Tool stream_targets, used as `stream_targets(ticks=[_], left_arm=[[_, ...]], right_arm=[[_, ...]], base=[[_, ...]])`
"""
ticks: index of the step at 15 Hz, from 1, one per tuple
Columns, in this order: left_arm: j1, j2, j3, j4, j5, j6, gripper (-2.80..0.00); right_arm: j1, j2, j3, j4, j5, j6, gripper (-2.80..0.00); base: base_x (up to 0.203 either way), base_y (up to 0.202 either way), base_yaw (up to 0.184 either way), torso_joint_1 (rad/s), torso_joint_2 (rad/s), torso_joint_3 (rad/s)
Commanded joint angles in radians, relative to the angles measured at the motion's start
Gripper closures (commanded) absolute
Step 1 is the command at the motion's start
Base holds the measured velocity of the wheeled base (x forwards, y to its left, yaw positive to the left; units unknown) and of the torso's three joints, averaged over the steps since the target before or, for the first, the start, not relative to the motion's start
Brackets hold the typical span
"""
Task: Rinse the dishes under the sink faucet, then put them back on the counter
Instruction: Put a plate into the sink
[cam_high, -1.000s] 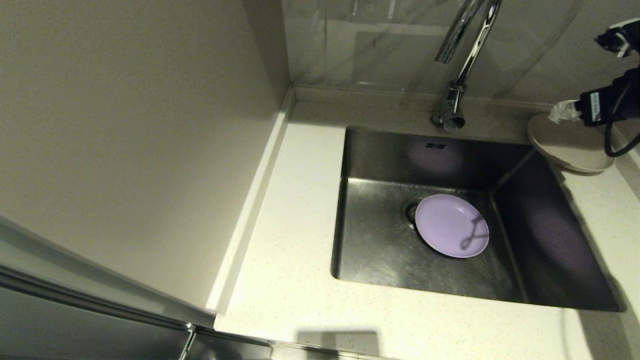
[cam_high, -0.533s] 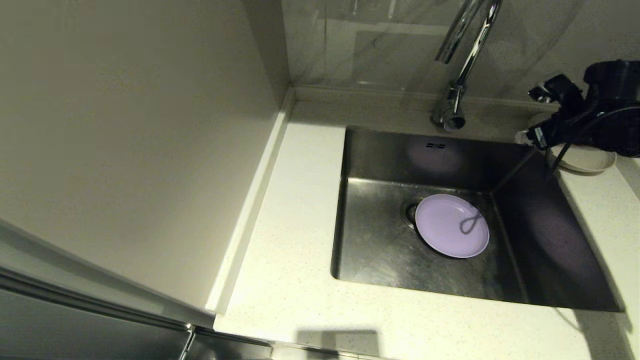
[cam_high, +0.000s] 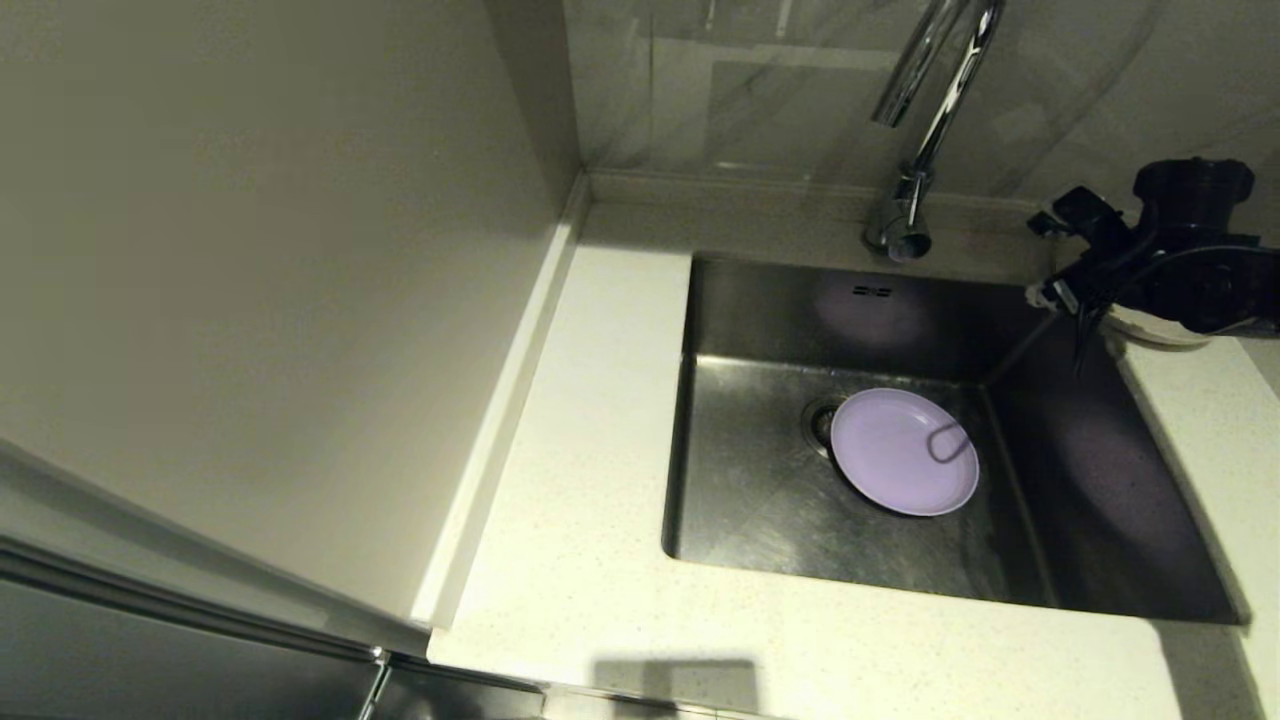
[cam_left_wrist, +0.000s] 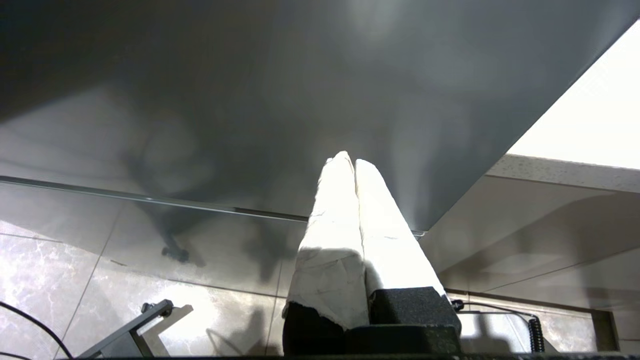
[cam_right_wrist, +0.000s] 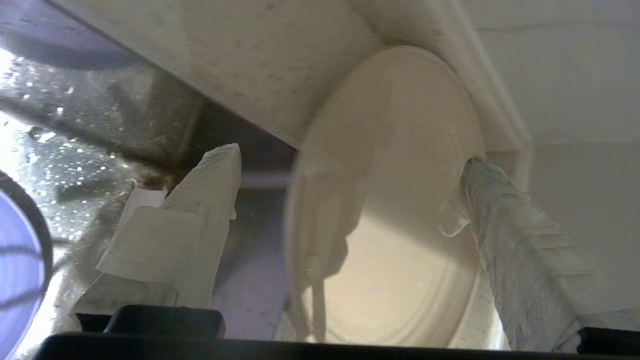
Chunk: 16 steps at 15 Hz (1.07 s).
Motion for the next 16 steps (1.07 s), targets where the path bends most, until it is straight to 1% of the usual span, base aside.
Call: stream_targets(ticks=[1,4,7,10,11,16], left_arm=[[0.0,-0.003,0.0,0.0,0.0,0.0,0.0],[0.0,-0.003,0.0,0.0,0.0,0.0,0.0],[0.0,-0.003,0.0,0.0,0.0,0.0,0.0],[0.0,-0.003,0.0,0.0,0.0,0.0,0.0],[0.0,-0.003,0.0,0.0,0.0,0.0,0.0],[0.0,-0.003,0.0,0.0,0.0,0.0,0.0]], right_arm=[[-0.002,0.01,0.001,-0.001,-0.008,-0.004,-2.8],[-0.011,0.019,-0.002,-0.002,-0.014,-0.005,-2.8],[-0.036,0.053,-0.003,-0.05,-0.034,-0.039,-2.8],[-0.048,0.056,0.002,-0.052,-0.036,-0.039,-2.8],[-0.052,0.055,0.004,-0.052,-0.036,-0.039,0.0],[-0.069,0.011,0.06,-0.054,-0.033,-0.035,0.0]], base=[[0.0,0.0,0.0,0.0,0.0,0.0],[0.0,0.0,0.0,0.0,0.0,0.0],[0.0,0.0,0.0,0.0,0.0,0.0],[0.0,0.0,0.0,0.0,0.0,0.0],[0.0,0.0,0.0,0.0,0.0,0.0],[0.0,0.0,0.0,0.0,0.0,0.0]])
